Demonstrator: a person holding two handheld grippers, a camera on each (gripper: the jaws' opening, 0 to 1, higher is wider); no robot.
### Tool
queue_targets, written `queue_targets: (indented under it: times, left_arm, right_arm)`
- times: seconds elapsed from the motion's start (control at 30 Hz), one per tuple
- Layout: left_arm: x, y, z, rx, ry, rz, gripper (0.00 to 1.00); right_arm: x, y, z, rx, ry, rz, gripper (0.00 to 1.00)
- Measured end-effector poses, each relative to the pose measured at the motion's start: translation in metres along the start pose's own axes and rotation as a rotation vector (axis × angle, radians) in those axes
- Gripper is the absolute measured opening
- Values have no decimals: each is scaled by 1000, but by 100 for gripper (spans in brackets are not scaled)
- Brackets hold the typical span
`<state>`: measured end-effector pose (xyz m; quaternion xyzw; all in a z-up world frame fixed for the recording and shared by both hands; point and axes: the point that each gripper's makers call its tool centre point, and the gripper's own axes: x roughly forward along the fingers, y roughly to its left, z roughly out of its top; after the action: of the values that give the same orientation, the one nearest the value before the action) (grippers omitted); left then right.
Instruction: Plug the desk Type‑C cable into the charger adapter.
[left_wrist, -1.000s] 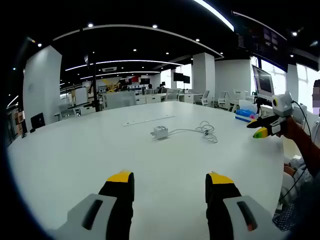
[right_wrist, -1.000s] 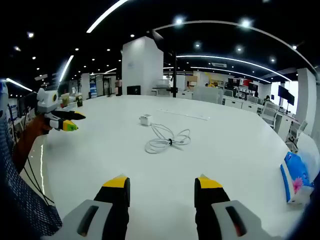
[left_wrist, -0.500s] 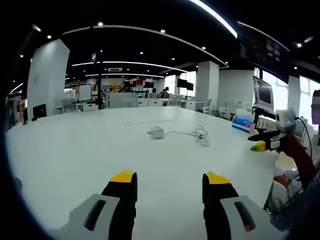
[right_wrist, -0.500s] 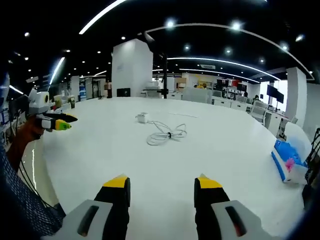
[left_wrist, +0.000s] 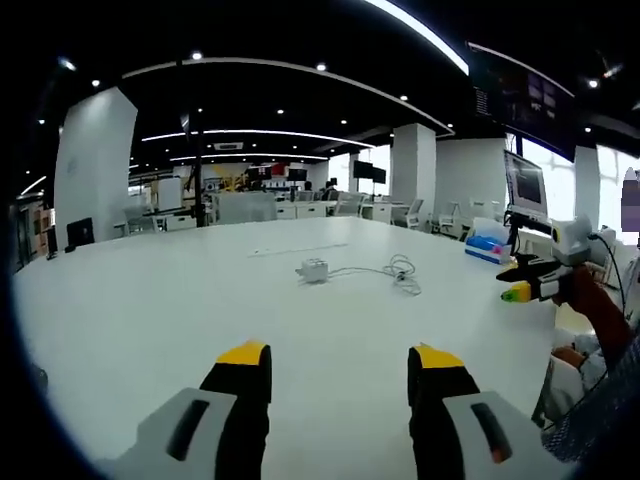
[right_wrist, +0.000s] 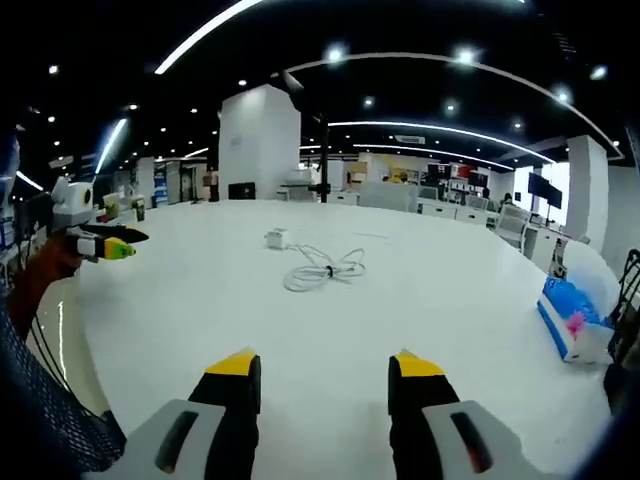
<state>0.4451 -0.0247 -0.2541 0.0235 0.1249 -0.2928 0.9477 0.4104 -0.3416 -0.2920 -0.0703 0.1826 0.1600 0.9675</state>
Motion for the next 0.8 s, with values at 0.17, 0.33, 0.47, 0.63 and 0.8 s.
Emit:
queue_targets:
  times: [0.17,0.33,0.47,0.63,0.8]
  left_arm:
    - [15,-8,9,12,-13,-28,55]
    - [21,-25,13,17,-22,-78,55]
    - [17,-32,12,35,-15,-85,56]
    - [3,-32,16,43,-50,-67,56]
    - [-4,-22,21,27,-78,-35,56]
  right_arm:
    - [-16,-5,1,-8,-21,-44,52]
    - [-37,-6,4,-33,-25,-70,51]
    - [-47,-2,4,-24,-35,-76,52]
    - [-47,-3,8,40,-77,-51,54]
    - [-37,2,12,82,-101,12,53]
